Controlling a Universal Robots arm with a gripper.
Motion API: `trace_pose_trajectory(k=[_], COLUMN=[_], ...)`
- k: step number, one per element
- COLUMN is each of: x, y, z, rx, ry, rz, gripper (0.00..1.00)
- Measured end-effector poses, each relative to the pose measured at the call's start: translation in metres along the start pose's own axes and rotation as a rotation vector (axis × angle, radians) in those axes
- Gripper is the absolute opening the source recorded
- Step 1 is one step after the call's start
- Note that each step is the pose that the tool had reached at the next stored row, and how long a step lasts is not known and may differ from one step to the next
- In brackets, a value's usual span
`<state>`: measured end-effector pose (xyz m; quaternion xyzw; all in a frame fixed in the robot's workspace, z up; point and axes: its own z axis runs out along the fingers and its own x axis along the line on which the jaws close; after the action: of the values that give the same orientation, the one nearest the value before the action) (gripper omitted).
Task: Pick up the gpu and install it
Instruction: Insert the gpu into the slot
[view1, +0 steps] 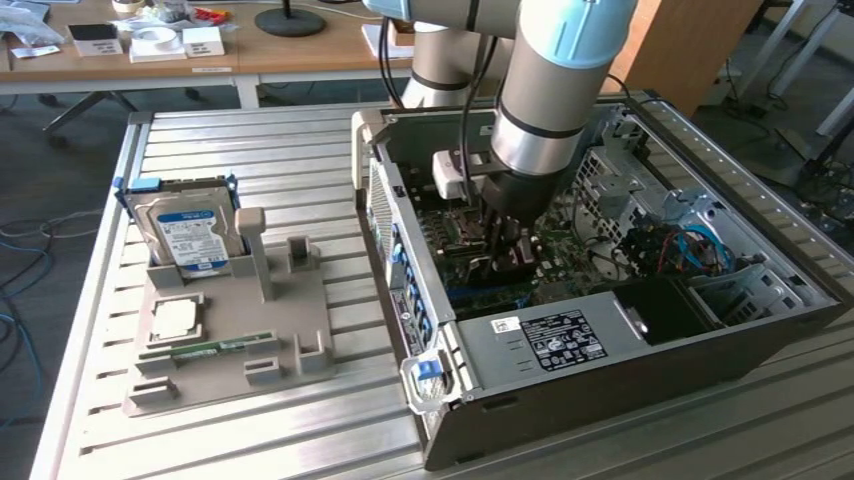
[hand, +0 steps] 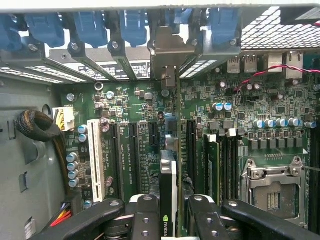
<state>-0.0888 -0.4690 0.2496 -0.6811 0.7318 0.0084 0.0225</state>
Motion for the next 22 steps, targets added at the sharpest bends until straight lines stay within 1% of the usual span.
trace_pose_trajectory(k=[8,13,14,22], x=[-0.0010,-0.0008,-0.0008,-0.0008], y=[0.0004,0.0005,0.0005,0.0005], z=[0.0003,0.0023,0.0031,0.0041], rx=[-0.0002,-0.0006,-0.0005,-0.0002], ry=[-0.0013,-0.0003,-0.0011,-0.0014], rz=[-0.002,-0.002,-0.002,-0.002], gripper=[0.27,0.27,0.27,0.27])
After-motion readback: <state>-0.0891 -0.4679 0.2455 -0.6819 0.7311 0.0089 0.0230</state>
